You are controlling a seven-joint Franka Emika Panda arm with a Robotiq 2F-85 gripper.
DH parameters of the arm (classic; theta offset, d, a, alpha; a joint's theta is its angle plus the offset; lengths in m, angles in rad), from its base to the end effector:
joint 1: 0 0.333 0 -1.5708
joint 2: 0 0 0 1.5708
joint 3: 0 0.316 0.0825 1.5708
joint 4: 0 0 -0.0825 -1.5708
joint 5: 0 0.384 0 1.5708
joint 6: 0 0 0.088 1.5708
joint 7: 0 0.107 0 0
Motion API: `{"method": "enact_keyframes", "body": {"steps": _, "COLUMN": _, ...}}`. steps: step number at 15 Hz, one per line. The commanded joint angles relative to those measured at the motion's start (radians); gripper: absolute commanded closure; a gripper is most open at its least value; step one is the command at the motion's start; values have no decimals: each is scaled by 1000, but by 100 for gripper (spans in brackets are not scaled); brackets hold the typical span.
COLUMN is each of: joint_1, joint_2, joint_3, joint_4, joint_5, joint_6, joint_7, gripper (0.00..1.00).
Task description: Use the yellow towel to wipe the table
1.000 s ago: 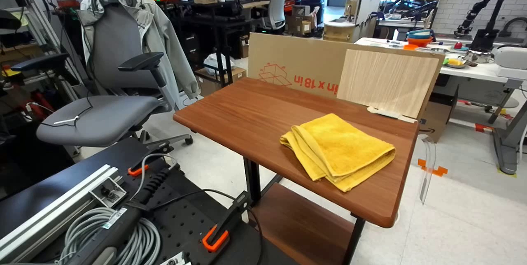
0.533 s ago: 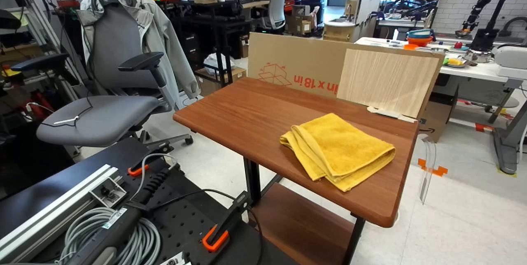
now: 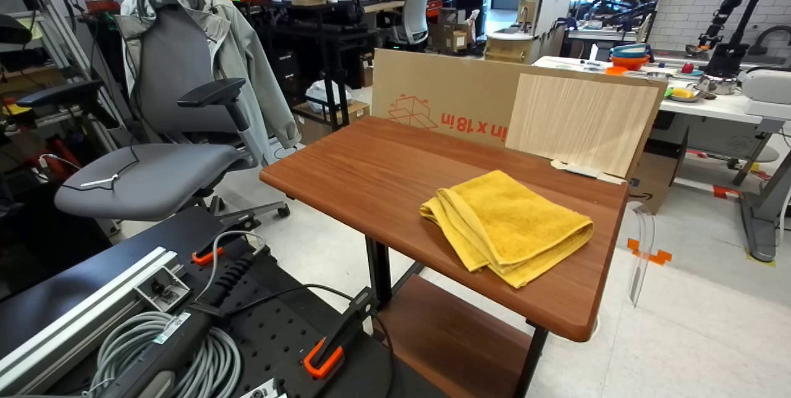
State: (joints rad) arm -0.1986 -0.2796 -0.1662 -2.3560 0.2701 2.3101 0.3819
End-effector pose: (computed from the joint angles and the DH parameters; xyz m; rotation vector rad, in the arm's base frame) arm 0.4486 -0.1686 0.4610 -2.5690 1.2498 -0.3201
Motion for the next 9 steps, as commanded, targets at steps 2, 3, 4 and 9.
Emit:
{"method": "enact_keyframes", "body": {"steps": 2, "joint_1": -22, "joint_2": 156, "joint_3": 58, "joint_4": 52, "joint_5": -79, "joint_6": 75, "joint_7": 217, "gripper": 0}}
{"method": "enact_keyframes", "body": {"steps": 3, "joint_1": -26, "joint_2": 218, "joint_3": 58, "joint_4": 73, "joint_5": -99, "joint_6": 106, "joint_7": 274, "gripper": 0}}
{"method": "enact_keyframes", "body": {"steps": 4, "joint_1": -25, "joint_2": 265, "joint_3": 52, "joint_4": 88, "joint_5": -119, "joint_6": 127, "joint_7": 327, "gripper": 0}}
{"method": "enact_keyframes", "body": {"steps": 9, "joint_1": 4, "joint_2": 533, "joint_3": -23, "joint_4": 199, "joint_5": -169, "joint_6": 128, "joint_7": 494, "gripper": 0}}
